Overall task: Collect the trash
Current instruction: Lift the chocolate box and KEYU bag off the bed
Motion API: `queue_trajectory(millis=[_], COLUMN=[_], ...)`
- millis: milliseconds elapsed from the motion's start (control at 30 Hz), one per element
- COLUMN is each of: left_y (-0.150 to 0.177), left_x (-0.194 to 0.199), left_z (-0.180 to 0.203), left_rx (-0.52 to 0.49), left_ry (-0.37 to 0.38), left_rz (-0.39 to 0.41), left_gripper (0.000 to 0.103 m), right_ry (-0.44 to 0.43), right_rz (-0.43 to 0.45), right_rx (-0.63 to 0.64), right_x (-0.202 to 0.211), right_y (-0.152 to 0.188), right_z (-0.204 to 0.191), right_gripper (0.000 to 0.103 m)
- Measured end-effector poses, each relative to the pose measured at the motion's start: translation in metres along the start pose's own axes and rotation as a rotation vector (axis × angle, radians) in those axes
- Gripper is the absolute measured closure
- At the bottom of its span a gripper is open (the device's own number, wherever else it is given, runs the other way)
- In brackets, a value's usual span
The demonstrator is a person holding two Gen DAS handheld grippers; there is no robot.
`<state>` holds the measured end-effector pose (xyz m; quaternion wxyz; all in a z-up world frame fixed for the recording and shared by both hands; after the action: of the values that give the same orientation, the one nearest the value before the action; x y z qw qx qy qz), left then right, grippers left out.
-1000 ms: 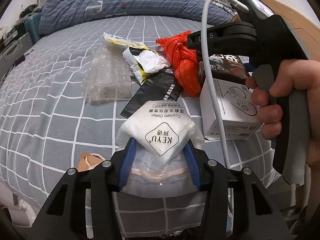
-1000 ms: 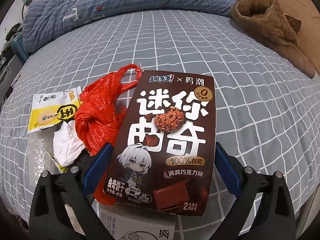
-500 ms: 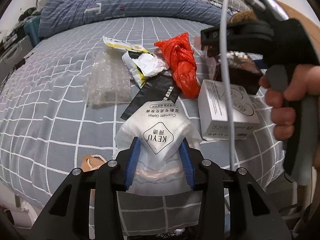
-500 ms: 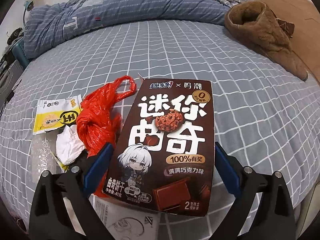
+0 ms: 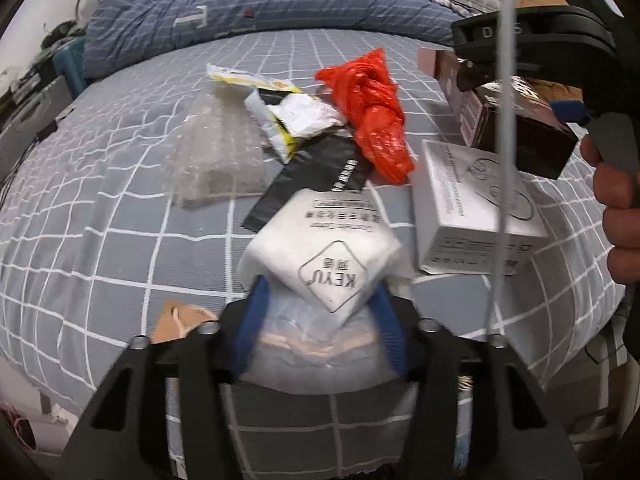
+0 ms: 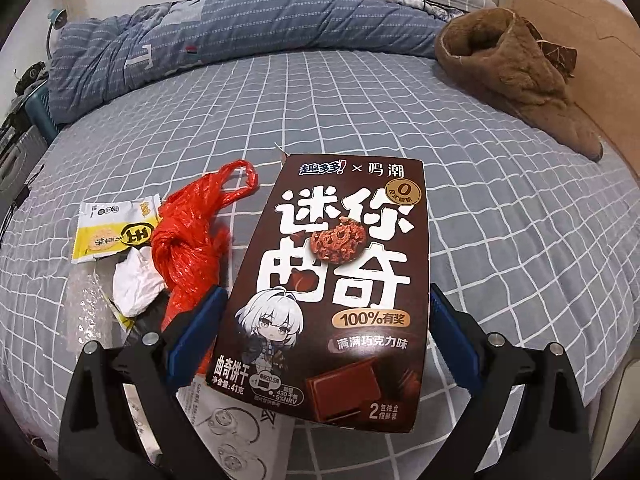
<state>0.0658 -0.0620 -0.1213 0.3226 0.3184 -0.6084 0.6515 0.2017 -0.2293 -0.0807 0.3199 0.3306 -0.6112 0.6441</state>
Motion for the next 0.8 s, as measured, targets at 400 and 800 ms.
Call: queue_trajectory(millis=[400,800], left_y=[-0.009,-0.019], left_x=[0.01,0.038], left_z=[-0.007,-0.011], left_rx=[0.023,0.024], left_ry=[0.044,0.06], left_rz=[0.017,0.062], left_gripper=[0.069,0.07], right_ry=[0.015,0.021], right_rz=[0.018,0.065], right_rx=[-0.006,0.016], right_x=[0.01,0.036], right_y=[0.003,0.008], right_z=[0.012,0.014], right_gripper=[0.01,0.01])
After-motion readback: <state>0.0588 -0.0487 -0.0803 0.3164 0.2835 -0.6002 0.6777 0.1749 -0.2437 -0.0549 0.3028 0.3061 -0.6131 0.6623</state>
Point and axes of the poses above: each gripper's, at about its wrist camera, not at the fingertips, and x roughly against the way its jaws point, z to its right, y to its underside, the point moved 3 cm from there along -x, roughly the way its jaws point, and after that the axes turned 6 degrees about x, right-handed, at the moved point
